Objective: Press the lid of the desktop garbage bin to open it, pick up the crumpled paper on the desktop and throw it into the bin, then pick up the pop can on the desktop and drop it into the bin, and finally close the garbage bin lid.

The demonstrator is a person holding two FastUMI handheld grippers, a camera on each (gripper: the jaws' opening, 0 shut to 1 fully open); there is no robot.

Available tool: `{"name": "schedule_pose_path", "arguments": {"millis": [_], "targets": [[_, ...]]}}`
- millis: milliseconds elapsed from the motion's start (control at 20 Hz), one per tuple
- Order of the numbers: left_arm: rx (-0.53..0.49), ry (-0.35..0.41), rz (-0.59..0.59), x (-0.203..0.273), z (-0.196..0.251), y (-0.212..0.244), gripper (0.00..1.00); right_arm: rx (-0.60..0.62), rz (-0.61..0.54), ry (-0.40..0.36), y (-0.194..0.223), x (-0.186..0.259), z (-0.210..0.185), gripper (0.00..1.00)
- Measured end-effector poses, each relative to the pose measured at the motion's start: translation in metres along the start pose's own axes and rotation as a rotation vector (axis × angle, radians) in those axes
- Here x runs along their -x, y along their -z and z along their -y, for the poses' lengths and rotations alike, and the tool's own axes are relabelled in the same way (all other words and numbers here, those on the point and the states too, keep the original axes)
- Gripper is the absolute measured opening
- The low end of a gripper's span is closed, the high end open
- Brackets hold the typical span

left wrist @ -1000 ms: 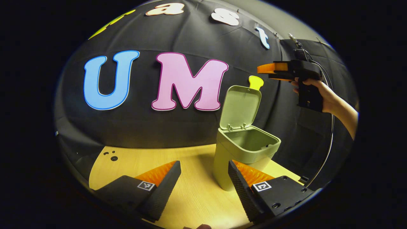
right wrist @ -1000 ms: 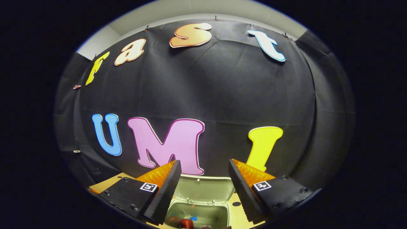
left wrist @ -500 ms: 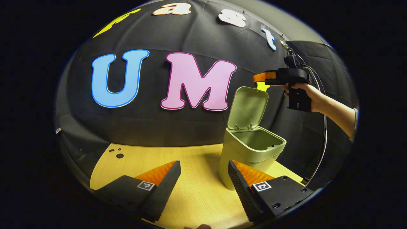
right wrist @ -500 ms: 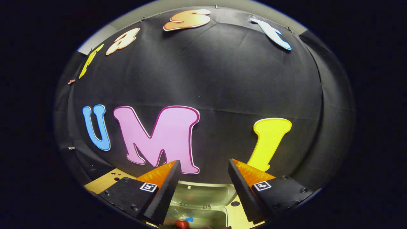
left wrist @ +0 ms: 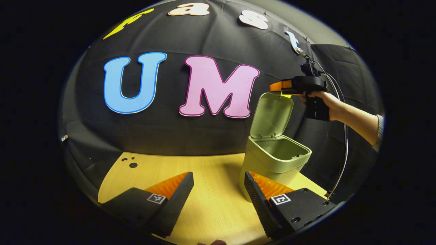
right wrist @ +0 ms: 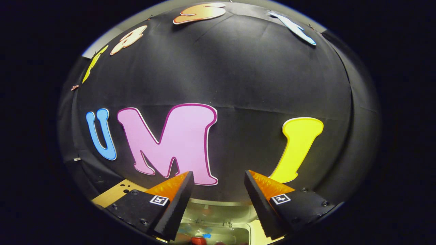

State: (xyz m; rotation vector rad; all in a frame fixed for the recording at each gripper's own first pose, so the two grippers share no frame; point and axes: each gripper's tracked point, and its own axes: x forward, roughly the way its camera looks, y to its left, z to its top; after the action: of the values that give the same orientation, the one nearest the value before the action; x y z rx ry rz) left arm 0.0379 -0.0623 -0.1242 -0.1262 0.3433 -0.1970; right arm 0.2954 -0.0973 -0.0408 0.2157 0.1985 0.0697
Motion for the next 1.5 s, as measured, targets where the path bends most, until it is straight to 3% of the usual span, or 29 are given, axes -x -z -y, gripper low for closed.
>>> {"name": "schedule_pose_path", "arguments": {"millis": [750,950,1000,1100,1500], "targets": [[-0.012,-0.007,0.008,0.011,0.000,-0.002,0.96,-0.040,-0.097,-0.055,0.035,0.033,-0.009,0.93],[-0.018,0.002,0.010,0.013,0.005,-0.002,0.96,-0.042,-0.125,-0.066,0.053,0.056,-0.012,0.93],[-0.019,0.004,0.011,0.015,0.005,-0.001,0.96,-0.038,-0.132,-0.069,0.059,0.061,-0.013,0.97],[-0.021,0.006,0.010,0.016,0.007,0.000,0.96,-0.031,-0.153,-0.078,0.075,0.079,-0.019,0.93],[-0.023,0.009,0.008,0.020,0.011,0.002,0.96,-0.029,-0.237,-0.095,0.122,0.102,-0.022,0.94]]}}
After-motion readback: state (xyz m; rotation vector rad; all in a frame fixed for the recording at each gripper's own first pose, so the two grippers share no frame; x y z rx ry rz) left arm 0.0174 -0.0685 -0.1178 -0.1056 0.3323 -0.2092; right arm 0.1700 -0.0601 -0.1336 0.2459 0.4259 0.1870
